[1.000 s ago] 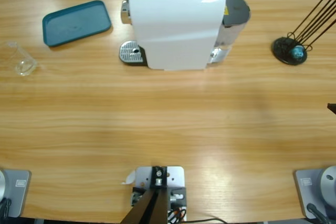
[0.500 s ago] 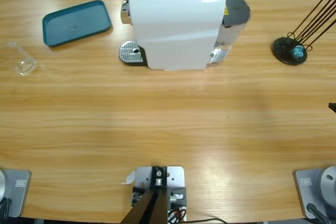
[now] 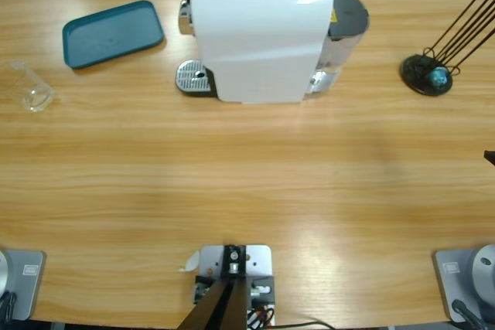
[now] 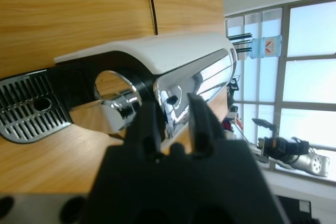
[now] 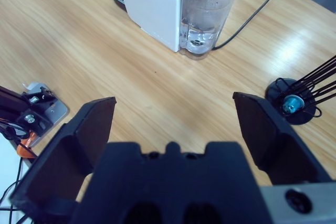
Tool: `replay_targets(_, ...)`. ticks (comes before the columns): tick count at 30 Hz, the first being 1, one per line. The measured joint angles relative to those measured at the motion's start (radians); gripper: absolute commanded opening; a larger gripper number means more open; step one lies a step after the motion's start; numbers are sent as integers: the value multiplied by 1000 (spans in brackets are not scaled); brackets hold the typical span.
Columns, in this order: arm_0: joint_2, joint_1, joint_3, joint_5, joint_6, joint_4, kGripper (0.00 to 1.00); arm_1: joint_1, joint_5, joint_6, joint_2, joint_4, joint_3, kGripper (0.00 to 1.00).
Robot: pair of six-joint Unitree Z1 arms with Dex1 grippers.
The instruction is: Pour coffee
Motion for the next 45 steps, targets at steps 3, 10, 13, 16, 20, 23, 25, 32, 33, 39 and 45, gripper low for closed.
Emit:
replay_targets(3, -8, 0, 2, 14, 0, -1, 0, 0, 0, 0, 0, 0, 0, 1000)
replay_targets(10, -18, -2, 21, -35, -3, -73, 0, 0, 0, 0, 0, 0, 0, 1000)
replay_targets(13, -71, -54, 4, -93, -42, -185, 0, 0, 0, 0, 0, -3, 1, 1000)
replay_targets(16, -95, -94, -16, -146, -92, -272, 724, 0, 0, 0, 0, -5, 1, 1000)
replay_targets(20, -118, -119, -25, -160, -48, -345, 954, 0, -60, 11, 2, -4, 1, 1000)
replay_targets(23, -200, -122, 54, -41, 217, -354, 943, 1, -289, 58, 19, -17, 1, 980)
replay_targets(25, -284, -123, 176, 76, 421, -355, 941, -8, -398, 83, 35, -54, 1, 974)
replay_targets(32, -539, -230, 527, 544, 823, -76, 945, -269, -369, 212, 207, -333, 103, 931)
replay_targets(33, -565, -249, 554, 576, 840, -44, 945, -308, -350, 214, 228, -354, 112, 919)
replay_targets(39, -709, -286, 675, 623, 860, 48, 950, -513, -222, 215, 412, -583, 215, 850)
replay_targets(45, -742, -287, 684, 633, 827, 52, 950, -554, -218, 236, 674, -998, 399, 967)
